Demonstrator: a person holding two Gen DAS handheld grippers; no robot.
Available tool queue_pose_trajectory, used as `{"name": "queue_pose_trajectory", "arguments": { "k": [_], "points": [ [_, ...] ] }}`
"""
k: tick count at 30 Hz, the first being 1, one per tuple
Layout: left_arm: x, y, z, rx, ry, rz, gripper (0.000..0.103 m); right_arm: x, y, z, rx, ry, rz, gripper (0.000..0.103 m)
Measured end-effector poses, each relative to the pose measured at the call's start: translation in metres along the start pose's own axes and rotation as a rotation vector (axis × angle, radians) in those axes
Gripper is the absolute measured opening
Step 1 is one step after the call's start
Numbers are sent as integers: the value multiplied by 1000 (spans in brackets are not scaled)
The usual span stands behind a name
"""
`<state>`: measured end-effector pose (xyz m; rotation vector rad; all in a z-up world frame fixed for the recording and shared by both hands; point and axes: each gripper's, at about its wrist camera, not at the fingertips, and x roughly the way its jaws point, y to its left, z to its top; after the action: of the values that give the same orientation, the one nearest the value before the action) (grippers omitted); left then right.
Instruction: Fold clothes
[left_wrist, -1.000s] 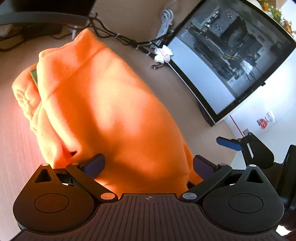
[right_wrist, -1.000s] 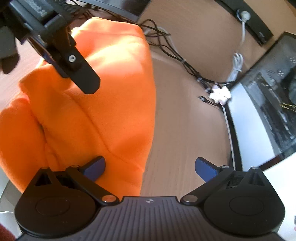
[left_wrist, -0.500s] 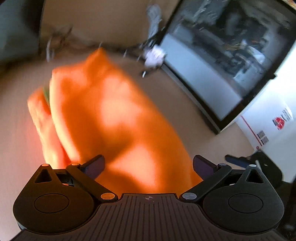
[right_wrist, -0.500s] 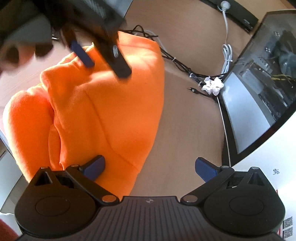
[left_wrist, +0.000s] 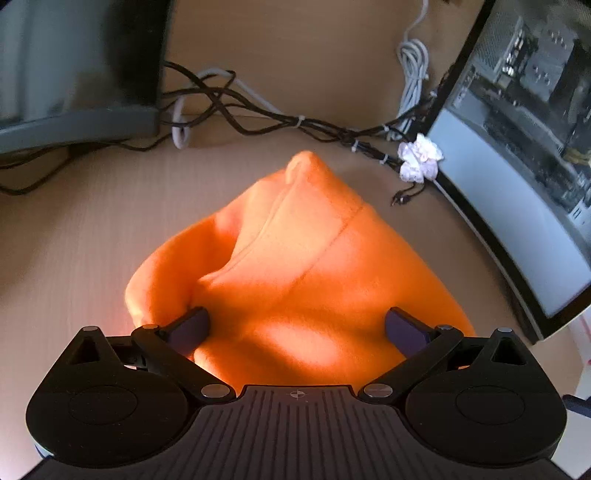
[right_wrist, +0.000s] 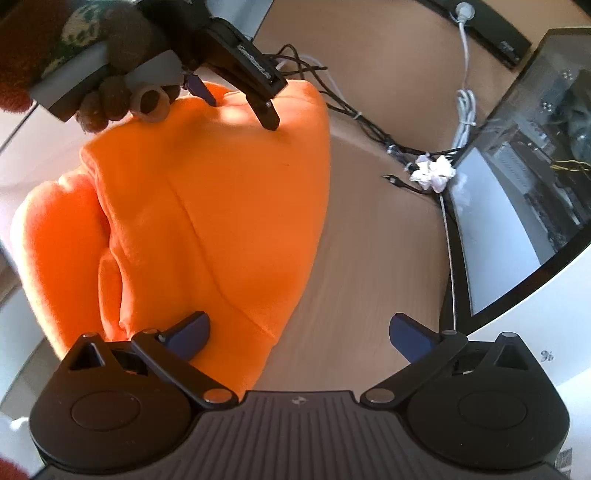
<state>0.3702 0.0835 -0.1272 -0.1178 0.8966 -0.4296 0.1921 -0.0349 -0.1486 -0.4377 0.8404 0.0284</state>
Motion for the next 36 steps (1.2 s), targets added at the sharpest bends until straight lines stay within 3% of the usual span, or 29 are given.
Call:
{"name": "queue_pose_trajectory", "arguments": {
  "k": [5,8,11,14,16,19,21,25,27,29,31,34,36],
  "points": [
    [-78,-10,-30,143,-90,61,103,-34,-22,-4,-92,-77,154,103],
    [-114,-19,-65,207,-120,125,103,-53,-15,-10,-196,-153,310,103],
    [-133,-28,-97,234,-118,160,103,-49,4,-11,-260,-165,422,103],
    [-145,-35,-119,264,-101,192,103,-29,28,-15,-328,-144,432,101],
    [-152,-41,-131,301,-90,197,103,-21,38,-19,-392,-136,414,93],
    [-158,-51,-147,400,-75,158,103,-17,44,-20,-450,-132,384,72],
    [-158,-57,-157,462,-62,121,103,-16,30,-11,-352,-91,418,55],
    [-146,-70,-168,582,-53,111,103,9,-21,9,80,90,562,49],
    [-132,-77,-169,643,-67,138,103,20,-37,8,209,129,594,49],
    [-117,-81,-165,676,-69,152,103,19,-38,5,210,117,561,49],
    [-104,-85,-162,698,-70,164,103,2,-24,0,80,47,477,51],
    [-98,-75,-145,575,-63,128,103,-30,-2,-15,-146,-103,365,73],
    [-99,-66,-134,468,-56,77,103,-37,12,-26,-253,-165,288,77]
  ]
}}
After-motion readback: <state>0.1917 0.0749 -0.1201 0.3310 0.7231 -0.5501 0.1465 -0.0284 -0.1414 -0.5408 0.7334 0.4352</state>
